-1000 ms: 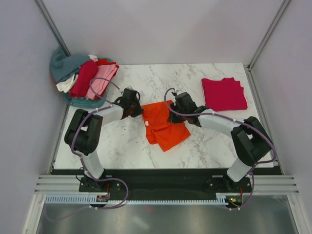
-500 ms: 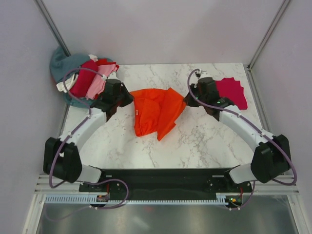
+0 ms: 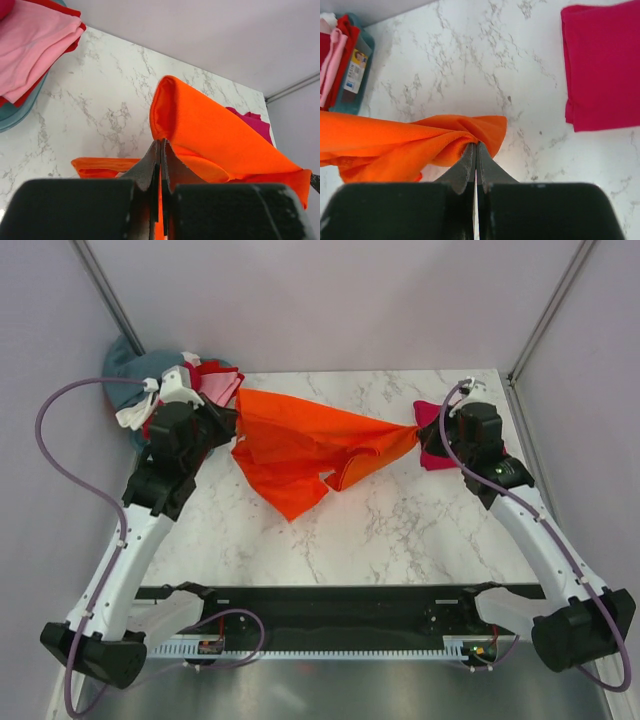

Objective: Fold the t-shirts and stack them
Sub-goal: Flatten the tshirt out

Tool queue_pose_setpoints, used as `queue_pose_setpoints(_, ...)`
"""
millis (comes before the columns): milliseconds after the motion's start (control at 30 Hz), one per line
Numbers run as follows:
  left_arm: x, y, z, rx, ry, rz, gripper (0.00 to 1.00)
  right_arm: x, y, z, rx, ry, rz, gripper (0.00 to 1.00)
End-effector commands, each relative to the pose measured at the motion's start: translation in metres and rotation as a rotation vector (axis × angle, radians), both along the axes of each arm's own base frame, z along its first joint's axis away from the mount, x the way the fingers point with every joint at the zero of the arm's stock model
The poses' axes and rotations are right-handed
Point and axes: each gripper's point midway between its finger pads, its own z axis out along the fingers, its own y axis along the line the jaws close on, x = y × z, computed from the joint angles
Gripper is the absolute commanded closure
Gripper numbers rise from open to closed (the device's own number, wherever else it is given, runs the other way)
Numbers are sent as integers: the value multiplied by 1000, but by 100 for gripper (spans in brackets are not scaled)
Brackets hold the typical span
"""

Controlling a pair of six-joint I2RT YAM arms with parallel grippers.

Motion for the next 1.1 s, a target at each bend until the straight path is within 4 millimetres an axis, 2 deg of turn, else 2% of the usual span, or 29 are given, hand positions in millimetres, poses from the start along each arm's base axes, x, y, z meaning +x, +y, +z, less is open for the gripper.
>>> queue_pose_setpoints(0,-15,16,-16,70,27,35,98,-21,-5,-26,-8,57,-1,100)
queue_pose_setpoints(133,-30,18,-5,54,-9,18,98,-35,-10,-21,-39,20,18,100)
queue_pose_setpoints(233,-47,20,14,39,-46,3,98,-49,-10,-10,-36,-12,49,100)
queue_pose_setpoints(333,-69,24,39,24,-89,-6,98,-66,-2,6,-13,-59,121,100)
queue_pose_setpoints(367,-76,27,54,14,-118,-6,98,-70,0,11,-6,-73,139,100)
queue_pose_setpoints(467,-102,33,87,-11,-182,-9,98,-85,6,37,29,-142,193,100)
queue_pose_setpoints(500,-110,35,94,-19,-193,-13,98,-93,7,53,41,-185,206,100)
queue_pose_setpoints(533,-125,37,117,-46,-247,-19,98,-97,8,62,49,-210,218,100)
queue_pose_setpoints(633,-150,40,142,-92,-297,-40,98,-117,8,99,76,-312,247,100)
queue_pose_setpoints(667,-161,42,158,-117,-334,-44,98,-123,7,110,81,-344,253,100)
queue_pose_setpoints(700,-166,41,163,-135,-339,-53,98,-131,5,121,86,-384,250,100)
queue_pose_setpoints(767,-173,34,172,-160,-338,-97,98,-139,-1,130,86,-420,232,100)
queue_pose_setpoints(867,-160,30,160,-166,-288,-95,98,-134,-8,124,76,-413,185,100)
queue_pose_setpoints(933,-145,28,142,-157,-234,-72,98,-125,-7,107,73,-365,173,100)
queue_pose_setpoints(1000,-125,26,121,-138,-168,-47,98,-112,-4,82,72,-293,168,100)
queue_pose_setpoints(1033,-112,24,101,-120,-116,-36,98,-104,-5,71,77,-259,139,100)
queue_pose_setpoints(1067,-100,22,90,-109,-86,-26,98,-92,-5,46,66,-185,118,100)
